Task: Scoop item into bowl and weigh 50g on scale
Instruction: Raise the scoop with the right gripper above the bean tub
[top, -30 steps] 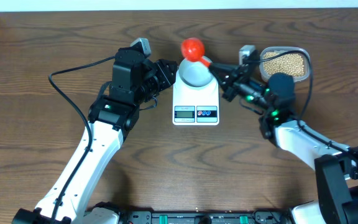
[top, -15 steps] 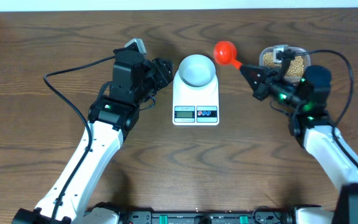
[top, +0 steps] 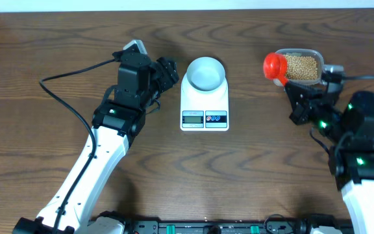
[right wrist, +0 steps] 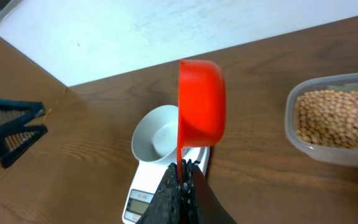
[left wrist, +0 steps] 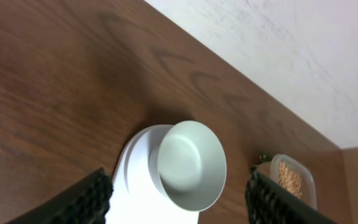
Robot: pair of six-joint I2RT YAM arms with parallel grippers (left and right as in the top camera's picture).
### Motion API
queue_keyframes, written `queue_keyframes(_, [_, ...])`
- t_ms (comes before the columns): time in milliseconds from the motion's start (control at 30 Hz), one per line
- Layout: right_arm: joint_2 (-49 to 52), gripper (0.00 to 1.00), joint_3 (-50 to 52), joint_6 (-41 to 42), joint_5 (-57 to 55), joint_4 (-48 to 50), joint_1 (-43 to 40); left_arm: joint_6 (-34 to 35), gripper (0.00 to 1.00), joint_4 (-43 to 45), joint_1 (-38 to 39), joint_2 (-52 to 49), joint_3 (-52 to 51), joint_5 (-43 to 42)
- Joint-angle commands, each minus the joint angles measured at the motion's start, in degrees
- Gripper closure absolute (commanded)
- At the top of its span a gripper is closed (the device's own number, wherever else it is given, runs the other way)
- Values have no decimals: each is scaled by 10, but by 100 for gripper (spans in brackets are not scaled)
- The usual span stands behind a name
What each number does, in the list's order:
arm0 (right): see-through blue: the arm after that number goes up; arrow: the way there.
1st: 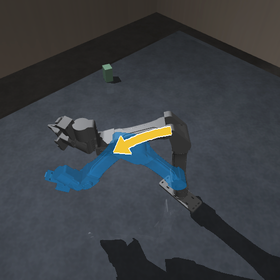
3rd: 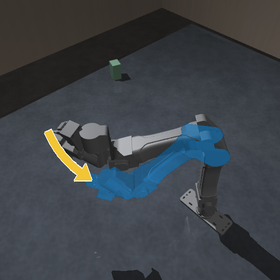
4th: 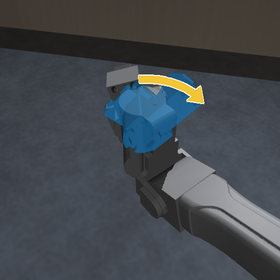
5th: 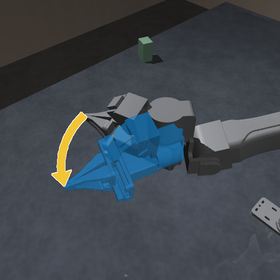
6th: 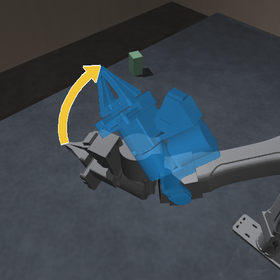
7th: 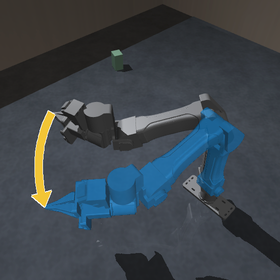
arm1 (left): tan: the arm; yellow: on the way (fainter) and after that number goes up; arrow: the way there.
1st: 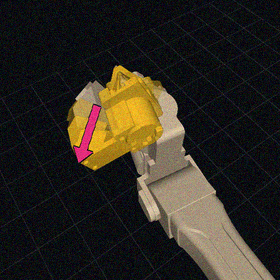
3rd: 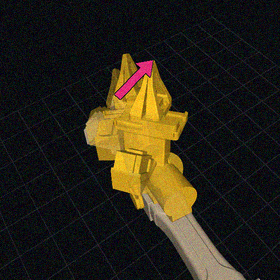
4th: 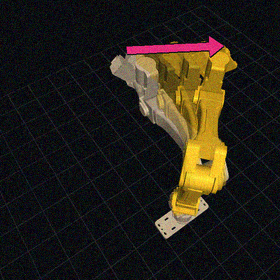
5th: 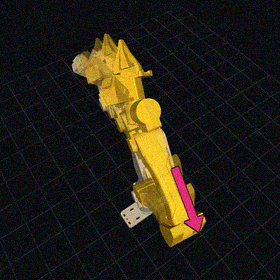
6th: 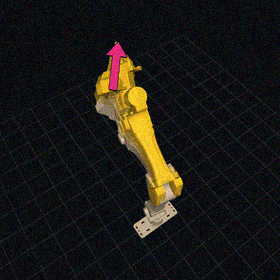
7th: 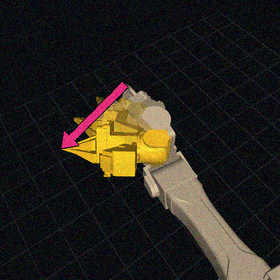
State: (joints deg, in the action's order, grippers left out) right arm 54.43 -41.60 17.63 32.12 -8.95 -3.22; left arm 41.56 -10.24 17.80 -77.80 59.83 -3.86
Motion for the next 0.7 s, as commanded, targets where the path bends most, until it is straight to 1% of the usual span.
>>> queue_keyframes(0, [-44,99,-4,-14,-10,-23,-2,-9,18,-1,0,3,14,18])
queue_keyframes(33, [-56,99,-4,-14,-4,-28,-2,-9,8,-3,0,3,14,18])
queue_keyframes(133, [-71,99,-4,-15,-5,-23,-2,-9,8,-15,0,3,14,18])
queue_keyframes(200, [-70,99,-4,-19,-5,-7,-2,-9,1,-24,0,3,13,18])
queue_keyframes(233, [-65,99,-4,-21,-5,3,-2,-9,2,-29,0,3,13,18])
queue_keyframes(433, [-16,99,-4,-16,7,67,-2,-9,2,-39,0,3,13,18])
queue_keyframes(567, [25,99,-4,18,15,106,-2,-9,2,-38,0,3,13,19])
queue_keyframes(667, [55,99,-4,35,16,125,-2,-9,2,-38,0,3,13,50])
